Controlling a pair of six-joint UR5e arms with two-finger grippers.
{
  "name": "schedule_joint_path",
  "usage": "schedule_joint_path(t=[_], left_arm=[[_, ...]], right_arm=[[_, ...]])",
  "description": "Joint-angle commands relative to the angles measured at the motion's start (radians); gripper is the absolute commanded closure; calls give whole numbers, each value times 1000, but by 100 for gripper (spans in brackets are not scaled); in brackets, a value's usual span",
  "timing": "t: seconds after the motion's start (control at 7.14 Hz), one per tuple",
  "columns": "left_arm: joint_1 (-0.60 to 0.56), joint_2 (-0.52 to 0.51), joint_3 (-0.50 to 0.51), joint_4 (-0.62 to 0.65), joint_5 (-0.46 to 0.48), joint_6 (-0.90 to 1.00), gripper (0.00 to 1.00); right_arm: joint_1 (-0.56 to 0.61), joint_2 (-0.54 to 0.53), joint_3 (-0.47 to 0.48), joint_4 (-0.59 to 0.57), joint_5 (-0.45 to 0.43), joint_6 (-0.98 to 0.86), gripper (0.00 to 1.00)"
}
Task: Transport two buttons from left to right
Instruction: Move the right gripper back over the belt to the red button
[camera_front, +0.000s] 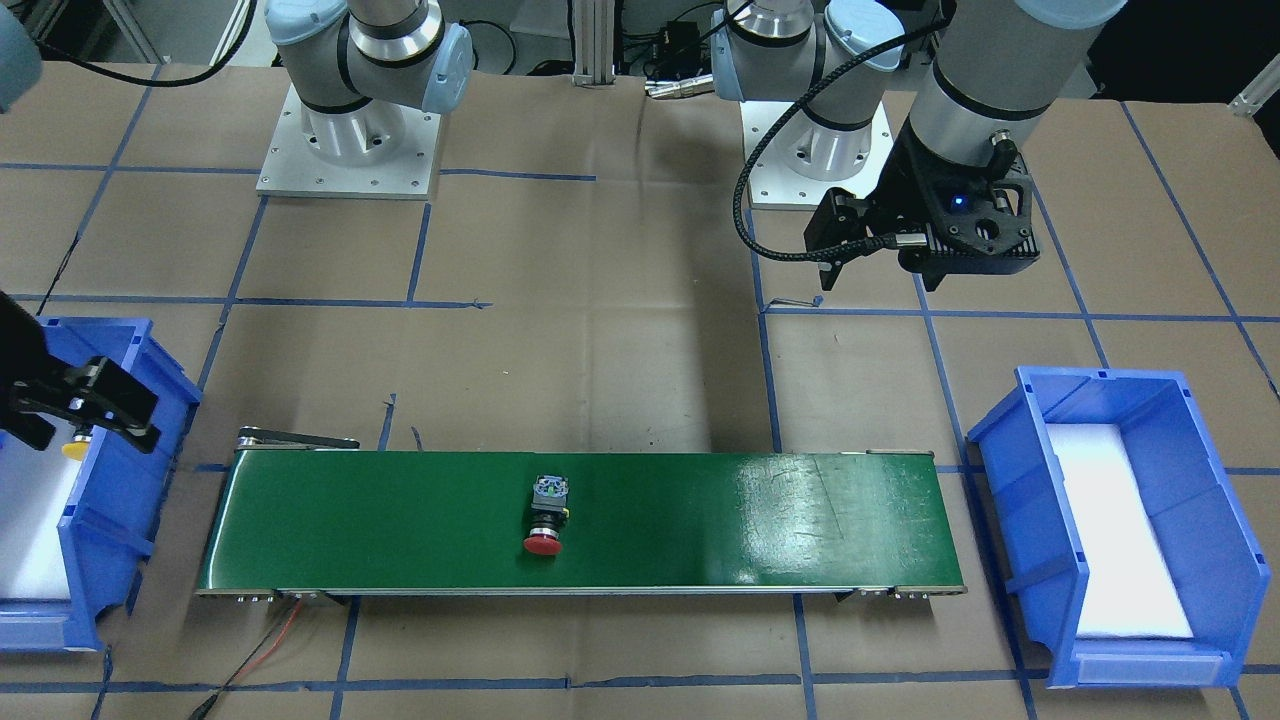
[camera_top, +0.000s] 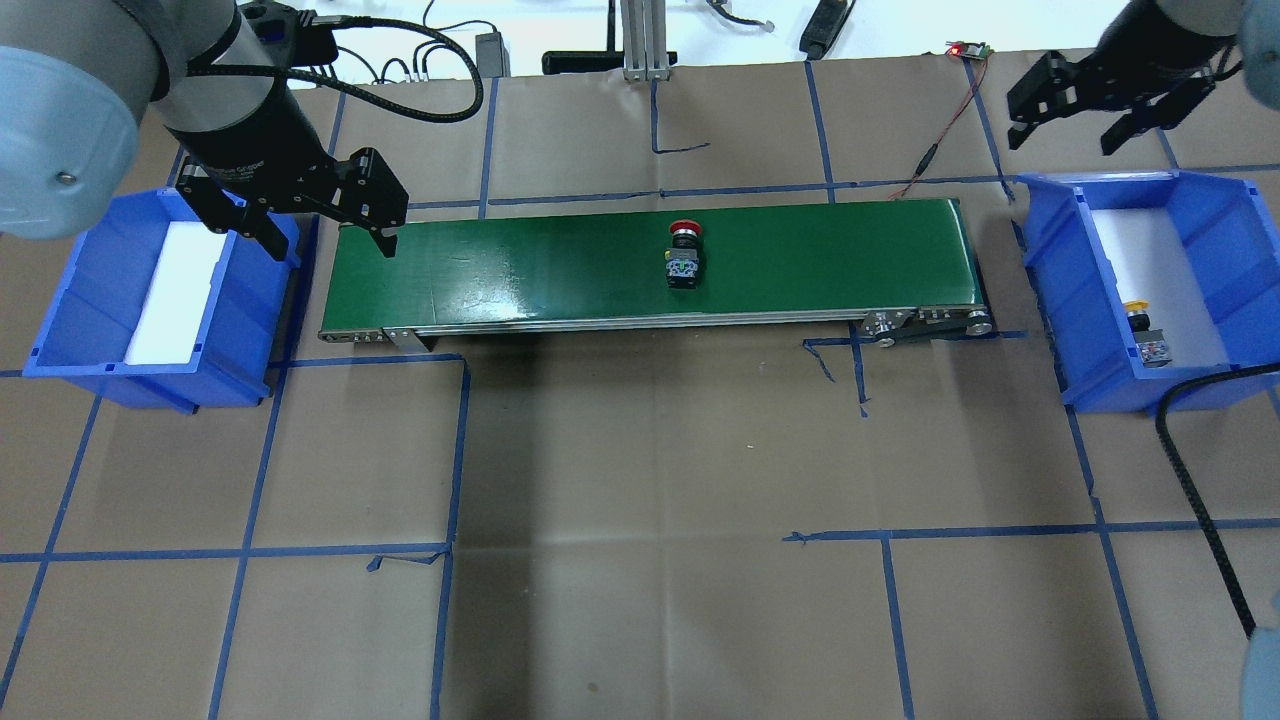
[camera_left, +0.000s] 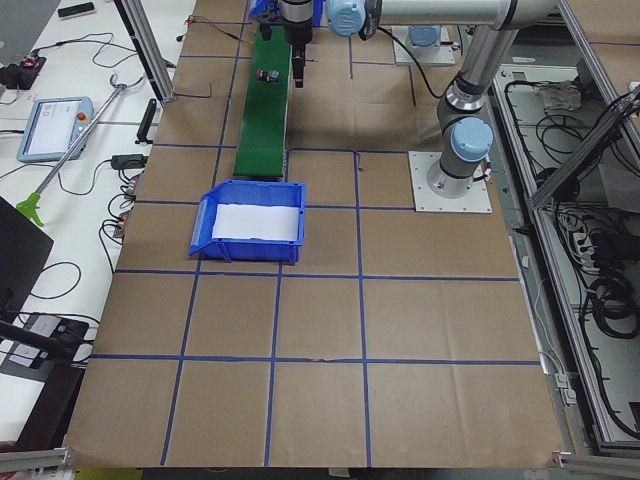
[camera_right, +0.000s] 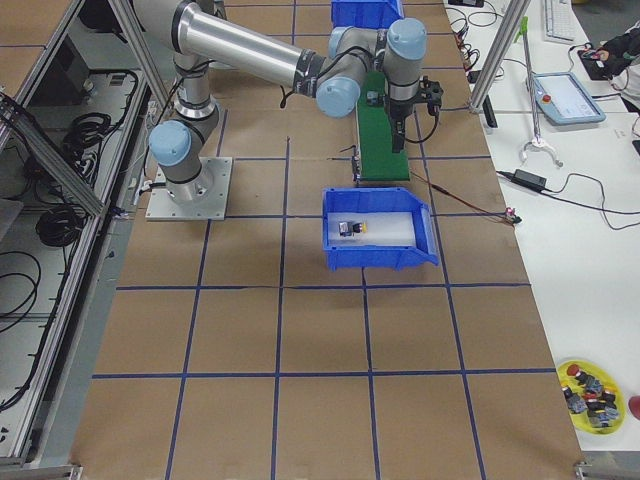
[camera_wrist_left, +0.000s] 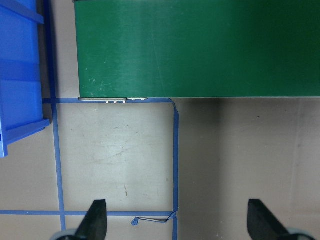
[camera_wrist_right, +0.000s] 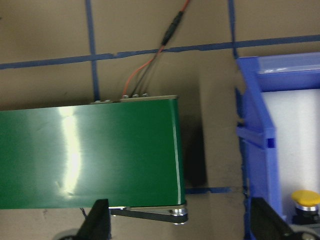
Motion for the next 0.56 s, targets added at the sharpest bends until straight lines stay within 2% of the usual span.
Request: schedule_joint_path(t=[0.0, 0.14, 0.42], left_arm=[[0, -2, 0, 2, -1, 0, 0], [0, 4, 0, 0, -1, -3, 0], [0, 9, -5, 0, -1, -17, 0]], right_arm=[[176, 43, -1, -102, -4, 144, 0], [237, 63, 1, -172, -20, 171, 0], [323, 94, 4, -178, -20, 301, 0]])
